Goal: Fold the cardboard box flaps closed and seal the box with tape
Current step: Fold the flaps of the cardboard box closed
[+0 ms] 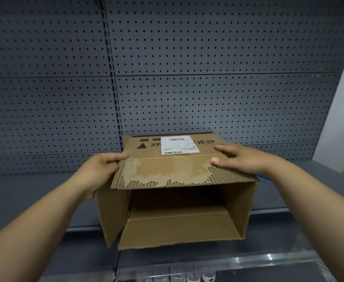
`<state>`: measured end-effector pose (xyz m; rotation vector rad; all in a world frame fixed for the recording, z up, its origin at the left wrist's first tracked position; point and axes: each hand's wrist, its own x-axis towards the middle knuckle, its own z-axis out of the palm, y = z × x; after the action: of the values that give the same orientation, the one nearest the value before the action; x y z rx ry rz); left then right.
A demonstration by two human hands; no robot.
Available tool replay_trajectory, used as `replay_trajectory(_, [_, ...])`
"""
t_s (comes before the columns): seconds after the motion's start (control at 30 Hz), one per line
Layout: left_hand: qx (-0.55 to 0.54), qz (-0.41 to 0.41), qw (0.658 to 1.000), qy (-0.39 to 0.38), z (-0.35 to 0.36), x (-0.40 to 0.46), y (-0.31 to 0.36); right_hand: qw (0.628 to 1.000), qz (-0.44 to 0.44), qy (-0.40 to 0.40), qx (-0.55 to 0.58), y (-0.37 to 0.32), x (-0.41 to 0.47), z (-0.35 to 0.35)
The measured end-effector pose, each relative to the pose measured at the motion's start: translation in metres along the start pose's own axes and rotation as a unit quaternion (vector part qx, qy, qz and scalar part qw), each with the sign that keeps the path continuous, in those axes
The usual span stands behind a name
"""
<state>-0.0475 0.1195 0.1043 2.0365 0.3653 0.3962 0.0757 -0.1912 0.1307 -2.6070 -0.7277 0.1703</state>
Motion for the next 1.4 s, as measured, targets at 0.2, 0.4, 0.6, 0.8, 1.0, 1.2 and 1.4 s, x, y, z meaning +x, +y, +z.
replay_trajectory(0.2, [-0.046,-0.006,0.999,-0.012,-0.006,-0.001,-0.004,0.982,-0.011,-0.153,-0.113,0.000,-0.013,-0.003])
replay_trajectory(0.4, [-0.076,-0.006,0.996,-0.046,-0.011,-0.002,-0.009,0.996,-0.043,-0.071,0.019,0.002,-0.017,-0.013])
replay_trajectory(0.6, [0.023,0.135,0.986,-0.091,-0.015,-0.001,-0.017,0.985,-0.015,-0.033,0.169,0.003,-0.012,-0.035])
replay_trajectory(0.8, [0.050,0.178,0.981,-0.055,-0.001,0.004,-0.021,0.973,-0.009,0.084,0.213,-0.001,-0.003,-0.042])
replay_trajectory(1.0, [0.118,0.199,0.969,0.084,0.020,0.015,-0.025,0.957,-0.054,0.155,0.238,0.001,0.003,-0.034])
replay_trajectory(1.2, [0.225,0.245,0.930,0.156,0.041,0.015,-0.036,0.934,-0.079,0.184,0.295,0.012,0.003,-0.033])
replay_trajectory(1.4, [0.253,0.326,0.894,0.177,0.053,0.022,-0.039,0.917,-0.067,0.280,0.276,0.019,0.006,-0.028])
